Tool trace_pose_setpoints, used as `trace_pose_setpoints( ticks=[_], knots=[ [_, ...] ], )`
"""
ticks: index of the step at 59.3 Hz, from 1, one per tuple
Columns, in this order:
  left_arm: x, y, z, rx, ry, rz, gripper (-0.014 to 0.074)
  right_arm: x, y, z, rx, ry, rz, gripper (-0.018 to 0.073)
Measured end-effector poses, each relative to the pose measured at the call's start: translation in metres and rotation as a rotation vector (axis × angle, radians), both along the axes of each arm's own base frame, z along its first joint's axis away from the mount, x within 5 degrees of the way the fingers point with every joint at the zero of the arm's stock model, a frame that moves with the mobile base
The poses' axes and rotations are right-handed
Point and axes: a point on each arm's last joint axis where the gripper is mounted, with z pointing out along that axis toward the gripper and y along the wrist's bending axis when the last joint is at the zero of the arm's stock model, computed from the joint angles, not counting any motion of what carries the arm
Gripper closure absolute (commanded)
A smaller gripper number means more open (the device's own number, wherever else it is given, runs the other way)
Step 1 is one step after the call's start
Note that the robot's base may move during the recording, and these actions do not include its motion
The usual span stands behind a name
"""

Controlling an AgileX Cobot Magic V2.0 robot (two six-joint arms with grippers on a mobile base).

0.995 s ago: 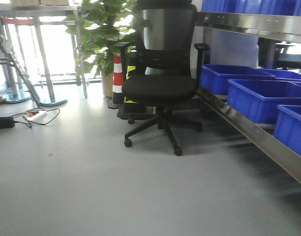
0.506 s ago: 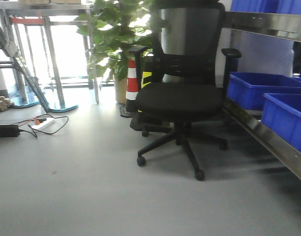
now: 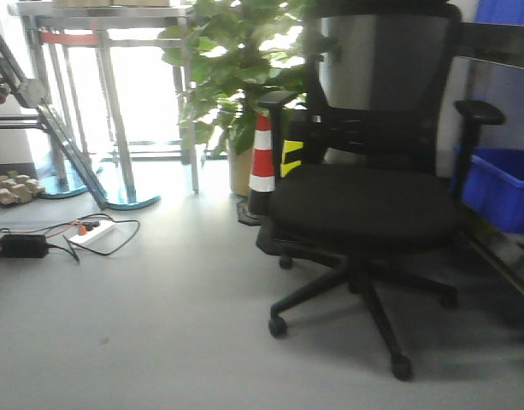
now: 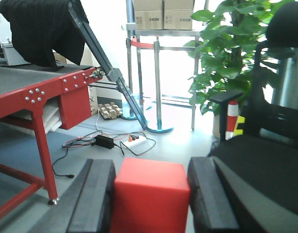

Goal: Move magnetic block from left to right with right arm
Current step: 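Drive the base across the room carrying the cube in the right gripper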

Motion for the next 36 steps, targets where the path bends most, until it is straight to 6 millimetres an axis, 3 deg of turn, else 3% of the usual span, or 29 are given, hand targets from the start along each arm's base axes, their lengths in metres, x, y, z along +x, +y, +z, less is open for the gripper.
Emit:
trace_pose_setpoints(
  ticks=[36],
  knots=[
    [0.0000, 0.0000, 0.0000, 0.000, 0.000, 0.000, 0.0713, 0.0000, 0.0000, 0.0000, 0.000, 0.000, 0.000, 0.0435]
  ],
)
